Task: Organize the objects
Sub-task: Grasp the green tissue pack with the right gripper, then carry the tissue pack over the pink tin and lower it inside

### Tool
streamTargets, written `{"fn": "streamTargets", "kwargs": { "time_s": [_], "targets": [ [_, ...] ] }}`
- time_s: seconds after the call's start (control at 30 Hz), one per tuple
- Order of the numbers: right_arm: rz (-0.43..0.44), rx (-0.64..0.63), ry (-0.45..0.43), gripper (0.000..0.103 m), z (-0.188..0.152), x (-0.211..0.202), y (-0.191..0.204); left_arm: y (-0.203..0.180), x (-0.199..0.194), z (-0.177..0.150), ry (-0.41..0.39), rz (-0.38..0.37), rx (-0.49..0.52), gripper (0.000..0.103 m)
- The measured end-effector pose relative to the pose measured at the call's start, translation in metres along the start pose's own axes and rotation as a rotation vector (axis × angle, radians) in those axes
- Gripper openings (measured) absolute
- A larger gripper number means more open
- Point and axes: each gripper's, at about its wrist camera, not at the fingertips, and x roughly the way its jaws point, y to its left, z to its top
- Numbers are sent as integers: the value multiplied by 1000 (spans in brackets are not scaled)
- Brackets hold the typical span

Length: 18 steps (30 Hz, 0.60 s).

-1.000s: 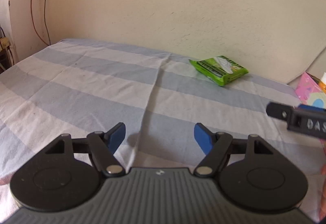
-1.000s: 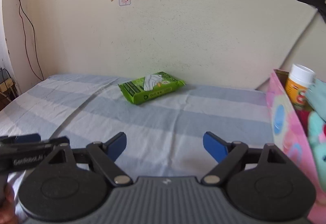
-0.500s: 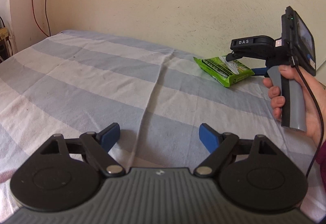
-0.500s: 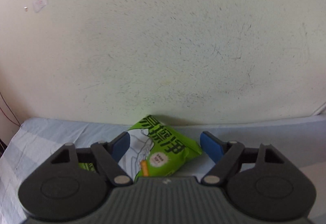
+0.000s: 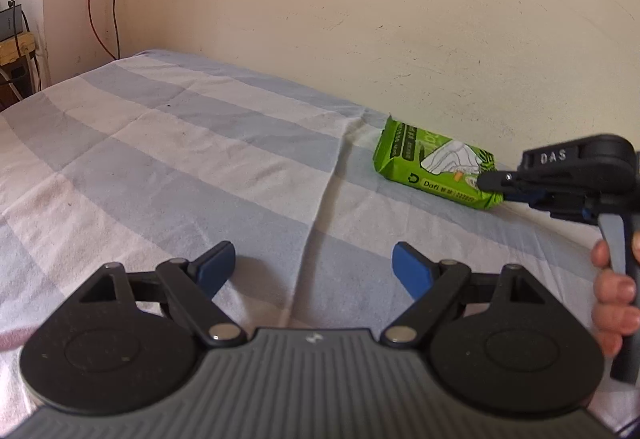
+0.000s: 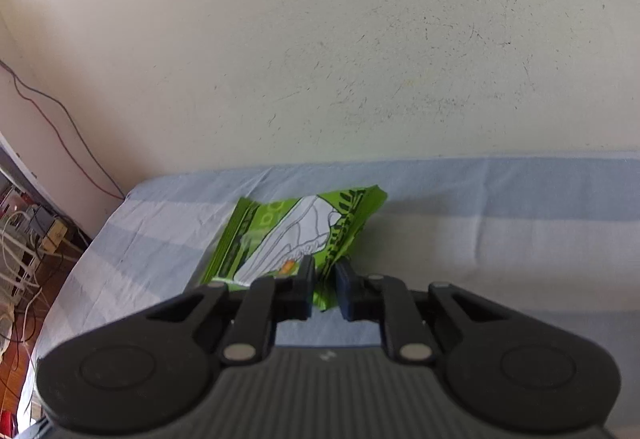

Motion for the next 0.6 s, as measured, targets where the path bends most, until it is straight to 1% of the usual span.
{"fn": "streamTargets", "kwargs": {
  "time_s": [0.13,0.33,0.47,0.6],
  "targets": [
    [24,31,-5,11,-28,-31,2,0,1,0,1,0,10,87],
    [43,42,-19,11,-77,-87,0,-2,1,-2,2,-13,30,87],
    [31,47,-44,11,-117,-129,-3,-7,-1,-5,5,-33,59,87],
    [-1,86,-103,11,-158,-171,-13,-9,-3,-7,7,-57,73,87]
  ]
}}
